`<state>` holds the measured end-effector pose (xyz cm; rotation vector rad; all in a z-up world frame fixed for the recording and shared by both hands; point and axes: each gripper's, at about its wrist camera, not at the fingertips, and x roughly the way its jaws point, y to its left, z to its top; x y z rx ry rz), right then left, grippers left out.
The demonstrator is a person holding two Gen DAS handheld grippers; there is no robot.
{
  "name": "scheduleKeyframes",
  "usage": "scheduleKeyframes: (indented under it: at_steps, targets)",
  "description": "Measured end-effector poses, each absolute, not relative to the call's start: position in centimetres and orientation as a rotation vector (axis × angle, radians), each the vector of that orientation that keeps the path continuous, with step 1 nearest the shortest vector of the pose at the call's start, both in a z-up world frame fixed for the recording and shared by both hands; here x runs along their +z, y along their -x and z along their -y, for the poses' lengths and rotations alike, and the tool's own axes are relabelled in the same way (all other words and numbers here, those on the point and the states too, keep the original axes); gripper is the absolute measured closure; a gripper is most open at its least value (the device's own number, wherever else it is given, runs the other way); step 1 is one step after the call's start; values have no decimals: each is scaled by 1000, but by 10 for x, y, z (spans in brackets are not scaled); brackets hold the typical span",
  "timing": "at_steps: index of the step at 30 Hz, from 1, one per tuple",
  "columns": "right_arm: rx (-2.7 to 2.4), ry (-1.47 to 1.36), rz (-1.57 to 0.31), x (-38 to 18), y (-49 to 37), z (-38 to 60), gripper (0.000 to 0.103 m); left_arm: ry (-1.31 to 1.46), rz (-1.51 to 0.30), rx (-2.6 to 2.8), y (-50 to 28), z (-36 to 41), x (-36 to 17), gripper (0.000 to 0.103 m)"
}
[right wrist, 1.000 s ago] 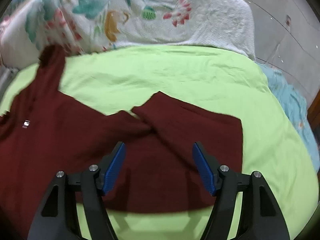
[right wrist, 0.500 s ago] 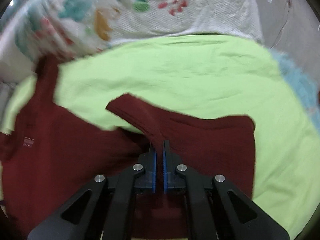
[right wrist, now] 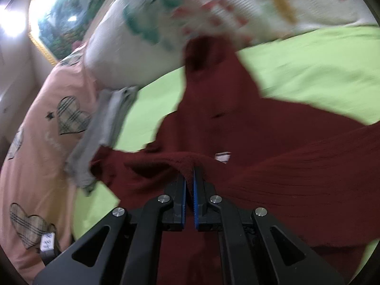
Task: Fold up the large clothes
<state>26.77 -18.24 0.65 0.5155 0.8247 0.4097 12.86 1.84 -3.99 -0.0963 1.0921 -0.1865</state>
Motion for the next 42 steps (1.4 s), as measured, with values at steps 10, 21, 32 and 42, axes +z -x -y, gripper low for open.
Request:
scheduleKeyframes:
  at_steps: [10, 21, 32, 42]
  targets:
    - [527, -529, -991, -45, -290, 89, 93, 210, -1094, -211, -143, -52, -44, 12]
    - [447, -588, -926, -29, -230, 162, 74, 309, -1109, -346, -239, -46, -58, 12]
    - [90, -670, -800, -9, -154, 286, 74, 307, -1043, -339, -294, -33, -63, 99]
    - [-80, -676, -819, -25, -181, 355, 61, 299, -959, -250, -285, -63, -56, 99]
